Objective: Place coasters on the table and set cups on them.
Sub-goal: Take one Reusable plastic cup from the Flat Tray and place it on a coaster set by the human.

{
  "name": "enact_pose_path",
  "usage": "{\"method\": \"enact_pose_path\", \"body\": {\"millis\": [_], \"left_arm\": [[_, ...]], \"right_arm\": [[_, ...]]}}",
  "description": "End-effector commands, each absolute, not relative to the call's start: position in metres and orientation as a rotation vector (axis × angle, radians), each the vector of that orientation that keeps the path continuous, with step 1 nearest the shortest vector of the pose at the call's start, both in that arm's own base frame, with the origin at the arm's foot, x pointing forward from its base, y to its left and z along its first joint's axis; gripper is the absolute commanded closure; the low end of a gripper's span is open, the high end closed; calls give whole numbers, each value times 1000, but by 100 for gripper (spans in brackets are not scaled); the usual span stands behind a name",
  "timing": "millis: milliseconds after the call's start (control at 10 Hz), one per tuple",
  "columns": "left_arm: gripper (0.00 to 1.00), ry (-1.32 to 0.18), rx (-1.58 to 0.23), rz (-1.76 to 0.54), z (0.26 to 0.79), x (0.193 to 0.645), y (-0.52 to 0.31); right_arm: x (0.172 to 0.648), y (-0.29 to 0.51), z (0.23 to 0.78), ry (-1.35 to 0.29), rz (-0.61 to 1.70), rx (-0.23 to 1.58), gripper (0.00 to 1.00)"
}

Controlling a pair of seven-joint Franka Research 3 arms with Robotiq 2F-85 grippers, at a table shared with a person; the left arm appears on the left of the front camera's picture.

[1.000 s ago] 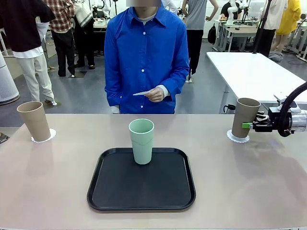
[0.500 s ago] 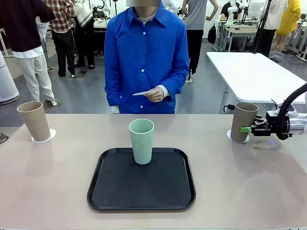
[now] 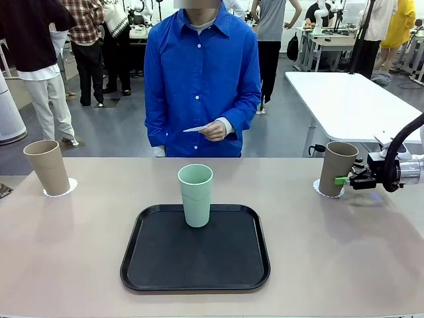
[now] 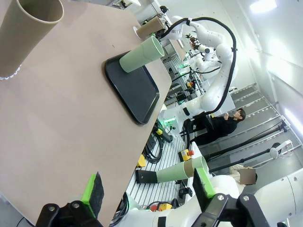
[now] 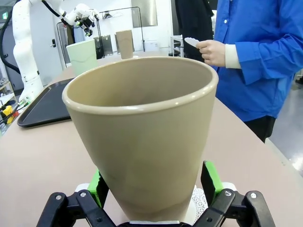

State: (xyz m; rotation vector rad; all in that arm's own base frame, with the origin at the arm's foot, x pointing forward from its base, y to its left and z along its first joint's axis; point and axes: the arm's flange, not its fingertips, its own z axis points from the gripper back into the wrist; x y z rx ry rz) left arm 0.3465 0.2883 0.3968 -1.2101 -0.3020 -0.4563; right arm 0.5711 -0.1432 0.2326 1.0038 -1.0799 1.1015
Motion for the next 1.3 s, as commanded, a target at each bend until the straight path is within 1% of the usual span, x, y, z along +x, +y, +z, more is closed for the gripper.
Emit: {"method": "enact_pose_path", "body": {"millis": [0,1200], "left_arm": [[0,-303,-1207,-452,399,346,289],[0,-303,-1207,-452,399,346,289]], "right_arm": [[576,-146,229,-1053,1147,1001,0],[575,-170,232,-1050,1130,984,0]]}}
